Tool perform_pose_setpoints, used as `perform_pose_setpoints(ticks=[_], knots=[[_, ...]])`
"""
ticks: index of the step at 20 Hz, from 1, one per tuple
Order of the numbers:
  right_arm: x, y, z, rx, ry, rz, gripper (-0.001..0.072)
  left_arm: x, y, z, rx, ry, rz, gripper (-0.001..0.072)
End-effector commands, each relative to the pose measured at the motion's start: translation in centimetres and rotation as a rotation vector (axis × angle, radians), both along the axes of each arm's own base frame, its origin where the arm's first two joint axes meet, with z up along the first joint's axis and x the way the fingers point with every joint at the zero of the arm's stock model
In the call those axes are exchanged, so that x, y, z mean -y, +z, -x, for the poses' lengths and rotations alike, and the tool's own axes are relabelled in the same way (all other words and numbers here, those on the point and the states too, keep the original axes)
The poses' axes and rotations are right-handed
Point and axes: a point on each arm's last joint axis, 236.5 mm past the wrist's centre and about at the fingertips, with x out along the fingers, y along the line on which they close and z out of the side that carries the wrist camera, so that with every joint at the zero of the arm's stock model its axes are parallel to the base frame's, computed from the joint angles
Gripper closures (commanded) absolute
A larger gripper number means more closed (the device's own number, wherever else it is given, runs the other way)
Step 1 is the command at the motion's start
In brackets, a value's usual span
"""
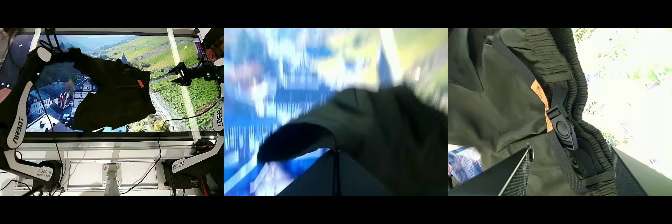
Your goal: Fold the clothes and pants, and hang the long-sleeved shirts on hangers.
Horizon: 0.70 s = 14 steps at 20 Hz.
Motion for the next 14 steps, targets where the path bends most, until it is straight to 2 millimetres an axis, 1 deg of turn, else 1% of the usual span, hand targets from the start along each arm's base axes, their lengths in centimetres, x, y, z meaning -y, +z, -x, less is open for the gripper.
perform_pose_setpoints(ticks=[1, 2, 3, 4, 5, 6, 9, 10, 11, 12, 13, 14], knots=[[0.0, 0.0, 0.0, -0.002, 0.0, -0.001, 0.0151, -0.4, -8.1, 5.6, -0.323, -0.131, -0.147, 0.0701], [0.0, 0.0, 0.0, -0.001, -0.001, -0.001, 0.0151, -1.0, -10.6, 7.3, -0.409, -0.147, -0.201, 0.0701], [0.1, 0.0, 0.0, -0.002, -0.001, 0.001, 0.0151, -2.0, -12.6, 8.3, -0.461, -0.132, -0.259, 0.0702], [0.1, -0.1, 0.0, -0.002, -0.001, 0.005, 0.0151, -3.0, -13.9, 8.8, -0.48, -0.11, -0.304, 0.0701], [0.3, -0.2, 0.1, -0.005, 0.0, 0.012, 0.0151, -3.7, -14.7, 9.1, -0.494, -0.093, -0.332, 0.0701], [0.4, -0.4, 0.2, -0.01, 0.001, 0.024, 0.0151, -3.8, -15.1, 9.3, -0.503, -0.092, -0.339, 0.07], [1.2, -1.0, 0.5, -0.023, 0.004, 0.065, 0.0151, -4.1, -15.1, 9.0, -0.49, -0.087, -0.349, 0.0698], [1.3, -1.0, 0.4, -0.022, 0.004, 0.069, 0.0151, -4.3, -15.0, 8.6, -0.471, -0.082, -0.362, 0.0697], [1.4, -1.0, 0.2, -0.014, -0.004, 0.074, 0.0151, -4.8, -14.7, 8.0, -0.449, -0.075, -0.381, 0.0682], [1.7, -1.0, -0.3, 0.002, -0.019, 0.083, 0.0151, -5.0, -14.3, 7.5, -0.43, -0.056, -0.381, 0.0682], [2.1, -0.9, -0.9, 0.024, -0.039, 0.093, 0.0151, -5.2, -13.5, 6.9, -0.41, -0.03, -0.365, 0.0666], [2.5, -0.7, -1.6, 0.049, -0.062, 0.105, 0.0151, -5.4, -12.6, 6.4, -0.384, -0.005, -0.35, 0.0588]])
